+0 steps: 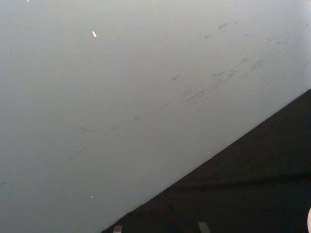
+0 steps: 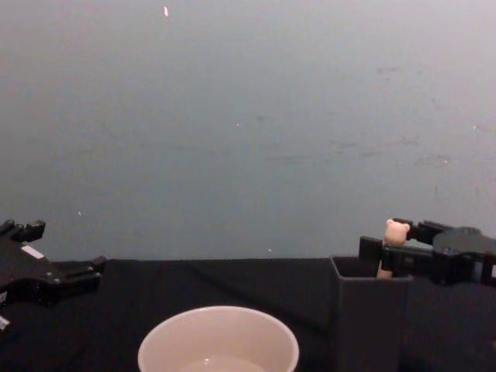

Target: Pick up the stirring spoon with one hand, stir inside the cup, then place it back in its original position.

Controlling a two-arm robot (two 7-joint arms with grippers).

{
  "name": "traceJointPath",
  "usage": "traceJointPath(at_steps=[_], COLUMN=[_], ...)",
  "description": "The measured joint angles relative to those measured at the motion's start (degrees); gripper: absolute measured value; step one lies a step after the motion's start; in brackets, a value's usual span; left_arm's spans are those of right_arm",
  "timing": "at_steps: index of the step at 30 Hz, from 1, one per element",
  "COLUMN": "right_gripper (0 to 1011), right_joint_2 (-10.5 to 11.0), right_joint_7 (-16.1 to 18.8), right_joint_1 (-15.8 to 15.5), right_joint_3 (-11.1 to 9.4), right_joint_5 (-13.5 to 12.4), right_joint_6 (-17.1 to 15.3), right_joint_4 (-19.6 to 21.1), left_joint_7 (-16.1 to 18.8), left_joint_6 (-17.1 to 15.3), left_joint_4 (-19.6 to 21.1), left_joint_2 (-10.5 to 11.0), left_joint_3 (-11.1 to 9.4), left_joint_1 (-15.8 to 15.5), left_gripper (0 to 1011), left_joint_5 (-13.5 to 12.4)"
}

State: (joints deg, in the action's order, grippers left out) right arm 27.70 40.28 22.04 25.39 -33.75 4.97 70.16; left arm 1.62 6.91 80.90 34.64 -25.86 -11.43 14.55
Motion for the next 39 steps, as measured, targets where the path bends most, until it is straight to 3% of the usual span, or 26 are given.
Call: traceJointPath(at_steps=[7, 25, 33, 39], right_gripper=[787, 228, 216, 216], right_joint_2=[0.0, 0.1, 0.1, 0.4], right_joint_7=[0.0, 0.0, 0.0, -0.6], right_joint_1=[0.0, -0.1, -0.1, -0.9], right_joint_3=[0.0, -0.1, -0.1, -0.2], right_joint_5=[0.0, -0.1, -0.1, 0.2], right_joint_6=[0.0, 0.0, 0.0, 0.4], right_joint_4=[0.0, 0.1, 0.1, 2.3], left_joint_7=[0.0, 0.0, 0.0, 0.0], left_joint_6=[0.0, 0.0, 0.0, 0.0], left_joint_4=[0.0, 0.0, 0.0, 0.0], left_joint_2=[0.0, 0.0, 0.0, 0.0], left_joint_3=[0.0, 0.0, 0.0, 0.0], left_joint_1=[0.0, 0.0, 0.0, 0.0], left_gripper=[1002, 1001, 1001, 1001], left_joint_5=[0.0, 0.0, 0.0, 0.0])
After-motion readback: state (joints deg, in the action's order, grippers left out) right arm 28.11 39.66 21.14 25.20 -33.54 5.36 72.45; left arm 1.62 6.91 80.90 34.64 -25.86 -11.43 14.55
